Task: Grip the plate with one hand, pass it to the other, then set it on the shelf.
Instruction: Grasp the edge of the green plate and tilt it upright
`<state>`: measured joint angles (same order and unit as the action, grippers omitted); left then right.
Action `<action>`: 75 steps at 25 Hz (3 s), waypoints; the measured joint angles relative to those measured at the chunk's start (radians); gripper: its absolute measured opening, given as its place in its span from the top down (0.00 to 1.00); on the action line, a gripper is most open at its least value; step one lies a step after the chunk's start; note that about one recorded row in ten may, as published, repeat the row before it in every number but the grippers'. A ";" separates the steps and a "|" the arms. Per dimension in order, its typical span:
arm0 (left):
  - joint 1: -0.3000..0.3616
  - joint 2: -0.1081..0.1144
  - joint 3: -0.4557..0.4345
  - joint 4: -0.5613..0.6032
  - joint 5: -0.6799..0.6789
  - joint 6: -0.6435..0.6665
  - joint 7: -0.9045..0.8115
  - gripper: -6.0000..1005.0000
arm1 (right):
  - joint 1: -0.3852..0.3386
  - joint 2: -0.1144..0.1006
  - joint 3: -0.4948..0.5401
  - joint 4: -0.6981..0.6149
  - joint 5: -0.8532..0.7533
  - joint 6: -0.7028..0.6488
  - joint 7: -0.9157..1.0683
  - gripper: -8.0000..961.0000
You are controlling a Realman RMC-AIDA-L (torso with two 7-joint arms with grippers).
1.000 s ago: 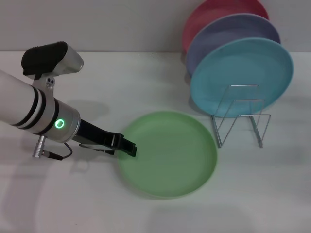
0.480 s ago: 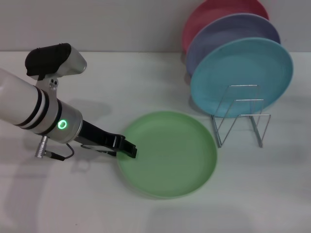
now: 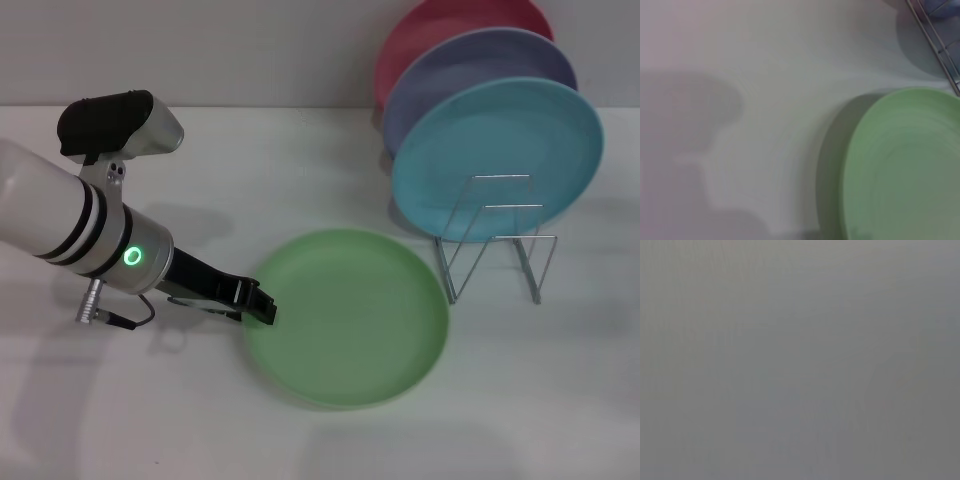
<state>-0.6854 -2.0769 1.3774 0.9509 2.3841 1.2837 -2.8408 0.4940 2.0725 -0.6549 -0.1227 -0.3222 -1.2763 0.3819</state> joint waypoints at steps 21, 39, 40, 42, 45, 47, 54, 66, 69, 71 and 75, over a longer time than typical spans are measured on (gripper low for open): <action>-0.022 0.001 -0.001 -0.048 0.004 -0.006 0.001 0.70 | -0.005 0.000 -0.005 0.000 0.000 -0.008 0.000 0.36; -0.019 0.001 0.002 -0.048 0.004 -0.008 0.001 0.86 | -0.005 0.000 -0.004 0.000 -0.001 -0.009 0.000 0.37; -0.019 0.001 0.002 -0.048 0.004 -0.008 0.001 0.87 | -0.005 0.001 -0.004 0.000 -0.001 -0.009 0.000 0.37; -0.018 0.001 0.002 -0.045 0.004 -0.010 0.000 0.90 | -0.005 0.001 -0.003 0.000 -0.001 -0.009 0.000 0.37; -0.015 0.001 0.002 -0.042 0.004 -0.016 -0.002 0.94 | -0.005 0.001 -0.002 0.000 -0.001 -0.009 0.000 0.36; -0.015 0.001 0.002 -0.042 0.004 -0.017 -0.002 0.95 | -0.005 0.001 -0.003 0.000 -0.001 -0.009 0.000 0.36; -0.012 0.002 0.003 -0.038 0.004 -0.029 0.001 0.95 | -0.005 0.002 -0.003 0.000 0.001 -0.009 0.000 0.37; 0.006 0.010 -0.089 -0.054 -0.040 -0.033 0.093 0.95 | -0.005 0.002 0.000 0.000 0.005 -0.006 0.000 0.36; 0.010 0.011 -0.125 -0.071 -0.049 -0.029 0.123 0.95 | -0.005 0.003 0.000 0.000 0.005 -0.006 0.000 0.36; 0.012 0.012 -0.183 -0.105 -0.065 -0.020 0.176 0.95 | -0.005 0.003 0.000 0.000 0.005 -0.005 0.000 0.36; 0.013 0.013 -0.245 -0.141 -0.080 -0.009 0.228 0.95 | -0.005 0.003 0.000 0.000 0.005 -0.002 0.000 0.37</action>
<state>-0.6720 -2.0635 1.1327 0.8101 2.3040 1.2747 -2.6130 0.4894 2.0755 -0.6550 -0.1227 -0.3175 -1.2782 0.3821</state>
